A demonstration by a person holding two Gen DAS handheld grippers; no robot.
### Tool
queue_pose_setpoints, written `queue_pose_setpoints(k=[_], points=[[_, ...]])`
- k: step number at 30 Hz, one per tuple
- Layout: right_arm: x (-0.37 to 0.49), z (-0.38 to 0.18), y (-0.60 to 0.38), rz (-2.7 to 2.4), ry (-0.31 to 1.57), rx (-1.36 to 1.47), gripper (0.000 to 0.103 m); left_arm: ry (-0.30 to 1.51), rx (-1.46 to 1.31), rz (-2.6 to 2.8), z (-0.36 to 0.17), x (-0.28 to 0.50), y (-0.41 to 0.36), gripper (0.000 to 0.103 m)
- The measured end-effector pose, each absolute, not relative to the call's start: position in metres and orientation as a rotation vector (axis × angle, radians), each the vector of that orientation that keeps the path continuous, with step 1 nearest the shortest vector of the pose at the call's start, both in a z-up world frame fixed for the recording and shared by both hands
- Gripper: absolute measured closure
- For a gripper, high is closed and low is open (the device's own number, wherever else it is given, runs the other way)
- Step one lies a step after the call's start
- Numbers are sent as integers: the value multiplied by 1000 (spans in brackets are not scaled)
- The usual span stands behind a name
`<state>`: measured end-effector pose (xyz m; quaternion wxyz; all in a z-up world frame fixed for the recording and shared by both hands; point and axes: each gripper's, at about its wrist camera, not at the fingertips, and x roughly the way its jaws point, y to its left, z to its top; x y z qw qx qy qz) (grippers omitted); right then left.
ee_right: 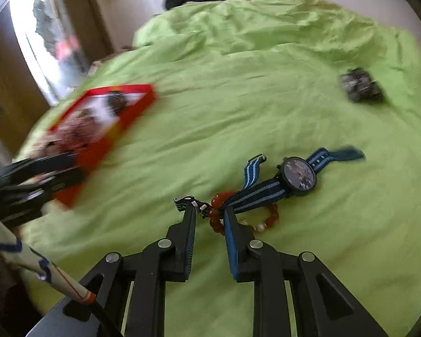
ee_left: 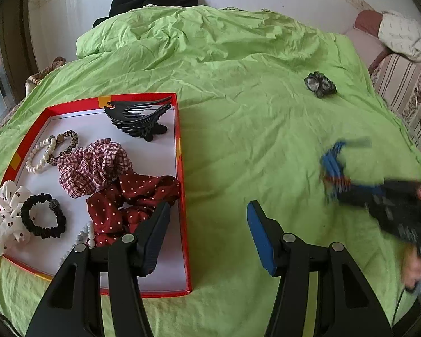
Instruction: Organize jewelry
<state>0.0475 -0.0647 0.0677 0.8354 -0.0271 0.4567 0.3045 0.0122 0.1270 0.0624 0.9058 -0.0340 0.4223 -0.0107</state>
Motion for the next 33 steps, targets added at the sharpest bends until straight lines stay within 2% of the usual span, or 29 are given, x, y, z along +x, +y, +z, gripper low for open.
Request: queue_pose_setpoints(k=[10,13,17,19,22,26,28,30,32,33], points=[[-22,57,-72,731,1050,-43,81,873,-135,-87,70,5,123,47],[-31,51,-83,745,1081,-12,80,905,-203,-169,70,12,114,40],[-27,54,-99,731,1077,47,81,973,-330,-249,64,44,99,39],[-26,57,-108,702,1051,56,75,996,-344,-269,60,58,88,39],[-22,60,-122,659,1019,84,69,1035,-283,-324,51,80,55,39],[-19,63,-137,637,993,83,68,1057,-59,-385,42,97,-1,39],[-20,65,-143,631,985,77,64,1066,72,-404,34,105,-27,39],[-19,67,-146,624,983,78,63,1068,153,-385,27,112,-42,40],[-20,66,-148,618,983,81,63,1050,219,-332,27,117,-51,68],[-20,66,-149,615,983,79,63,1049,219,-312,29,120,-50,92]])
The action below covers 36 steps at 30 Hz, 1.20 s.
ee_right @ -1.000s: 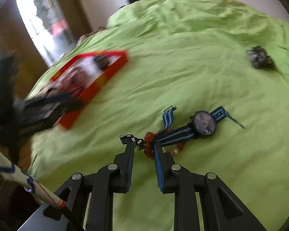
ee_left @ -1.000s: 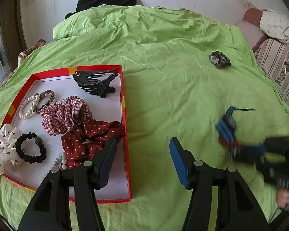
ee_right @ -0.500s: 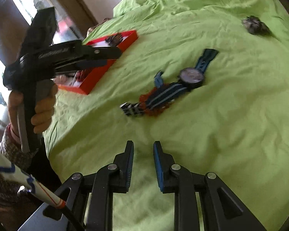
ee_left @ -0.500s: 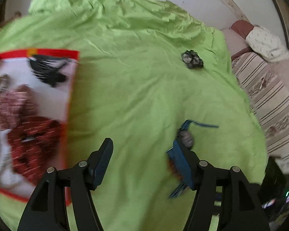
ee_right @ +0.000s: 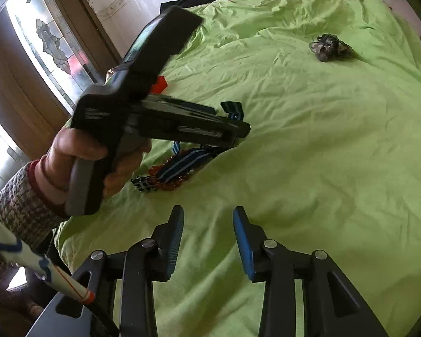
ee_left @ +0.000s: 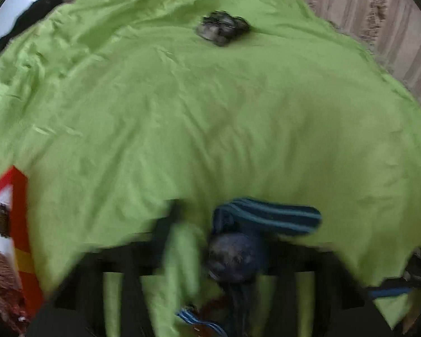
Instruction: Organize jewelry
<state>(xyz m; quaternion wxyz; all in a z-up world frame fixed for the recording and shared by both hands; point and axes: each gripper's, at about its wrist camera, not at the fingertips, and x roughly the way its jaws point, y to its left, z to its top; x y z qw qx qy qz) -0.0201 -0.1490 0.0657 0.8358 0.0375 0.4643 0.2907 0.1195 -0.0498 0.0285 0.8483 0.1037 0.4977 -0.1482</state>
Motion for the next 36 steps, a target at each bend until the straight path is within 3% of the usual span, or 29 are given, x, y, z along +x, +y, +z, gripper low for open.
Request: queue_pose_setpoints(k=[1,6,14,17,19,23,26,28,34,35,36], points=[[-18,65,-149,614,983,76,63,1056,158,-325,35,123,-43,101],[-18,64,-146,607,973,62,63,965,-11,-381,87,112,-21,102],[-15,67,-129,603,949,72,63,737,-58,-341,185,68,16,102],[-8,72,-118,592,925,72,51,696,-34,-270,197,55,36,102],[-3,72,-112,585,918,67,46,707,-27,-248,196,53,48,102],[9,62,-95,567,943,45,46,859,-47,-250,155,54,69,98],[14,54,-88,560,968,16,46,908,-70,-221,127,51,82,81],[14,52,-85,563,969,10,56,914,-94,-203,116,48,91,76],[20,41,-70,545,987,-25,60,943,-103,-142,89,49,98,70],[20,40,-69,536,987,-38,65,950,-95,-138,86,51,97,70],[20,40,-69,527,986,-46,77,964,-80,-142,80,53,94,70]])
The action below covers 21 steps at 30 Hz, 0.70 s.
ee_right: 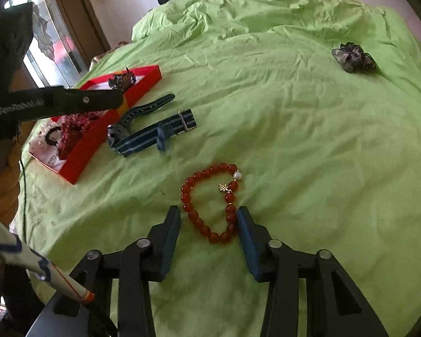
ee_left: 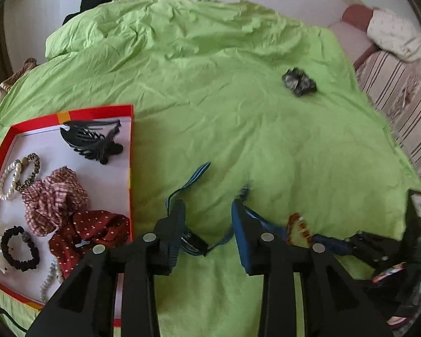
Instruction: Organize jewelry
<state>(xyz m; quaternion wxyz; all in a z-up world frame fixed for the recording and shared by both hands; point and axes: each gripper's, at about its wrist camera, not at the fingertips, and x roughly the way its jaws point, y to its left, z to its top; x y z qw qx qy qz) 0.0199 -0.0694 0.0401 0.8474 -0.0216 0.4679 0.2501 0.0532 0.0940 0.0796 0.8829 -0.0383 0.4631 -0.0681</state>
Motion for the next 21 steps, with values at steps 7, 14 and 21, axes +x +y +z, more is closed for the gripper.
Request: queue_pose_setpoints(k=[7,14,21], points=[[33,49,-101,357,989,-65,94,1011,27,-253,61,61,72,63],[51,53,-149,195,1003,-26,94,1125,183,-309,36,64,46,89],[57,57,-181,78,999,5,91,1129,-25,-424,51,68,27,98]])
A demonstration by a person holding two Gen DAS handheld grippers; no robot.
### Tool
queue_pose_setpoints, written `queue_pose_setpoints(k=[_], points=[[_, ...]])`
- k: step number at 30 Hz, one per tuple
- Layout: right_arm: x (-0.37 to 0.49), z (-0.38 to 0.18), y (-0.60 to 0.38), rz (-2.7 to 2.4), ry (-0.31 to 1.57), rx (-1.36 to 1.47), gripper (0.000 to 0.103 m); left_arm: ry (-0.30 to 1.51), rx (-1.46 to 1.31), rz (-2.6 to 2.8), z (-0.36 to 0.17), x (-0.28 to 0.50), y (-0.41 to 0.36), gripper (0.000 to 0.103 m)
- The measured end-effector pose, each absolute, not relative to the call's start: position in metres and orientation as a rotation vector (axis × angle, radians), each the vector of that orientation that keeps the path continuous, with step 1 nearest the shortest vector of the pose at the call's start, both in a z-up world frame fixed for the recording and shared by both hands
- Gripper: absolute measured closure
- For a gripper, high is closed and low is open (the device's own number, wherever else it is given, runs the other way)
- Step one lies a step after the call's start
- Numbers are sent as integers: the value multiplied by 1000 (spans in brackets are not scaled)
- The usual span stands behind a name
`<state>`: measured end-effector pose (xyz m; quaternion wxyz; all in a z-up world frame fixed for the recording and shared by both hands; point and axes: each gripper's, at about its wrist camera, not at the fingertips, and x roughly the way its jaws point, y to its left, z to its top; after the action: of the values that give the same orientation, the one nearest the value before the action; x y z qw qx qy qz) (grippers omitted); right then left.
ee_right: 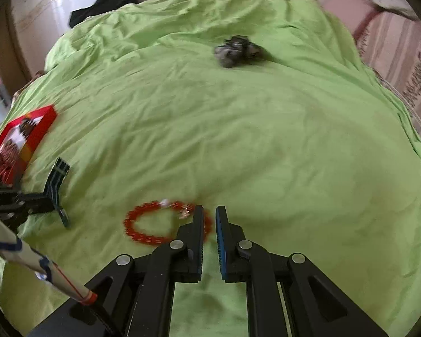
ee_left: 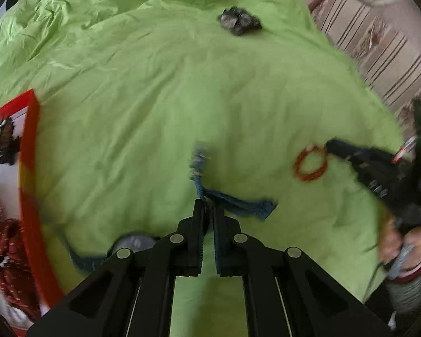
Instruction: Organize jewelry
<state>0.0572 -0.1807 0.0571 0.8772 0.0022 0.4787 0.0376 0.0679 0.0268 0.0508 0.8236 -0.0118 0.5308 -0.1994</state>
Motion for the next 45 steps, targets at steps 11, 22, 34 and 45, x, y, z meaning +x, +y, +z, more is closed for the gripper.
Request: queue_pose_setpoints(k=[11,22,34,45], points=[[40,61,-227,133,981,197,71,954,-42,-296,88,54,67,49],[42,58,-184,232,969,128,56,953,194,-300,49,32,49,49],[49,40,-183,218,1013,126,55,980,236,-366,27,34,50,52],[45,40,-170,236,993,77,91,962,257,-370,33,21,36,65]])
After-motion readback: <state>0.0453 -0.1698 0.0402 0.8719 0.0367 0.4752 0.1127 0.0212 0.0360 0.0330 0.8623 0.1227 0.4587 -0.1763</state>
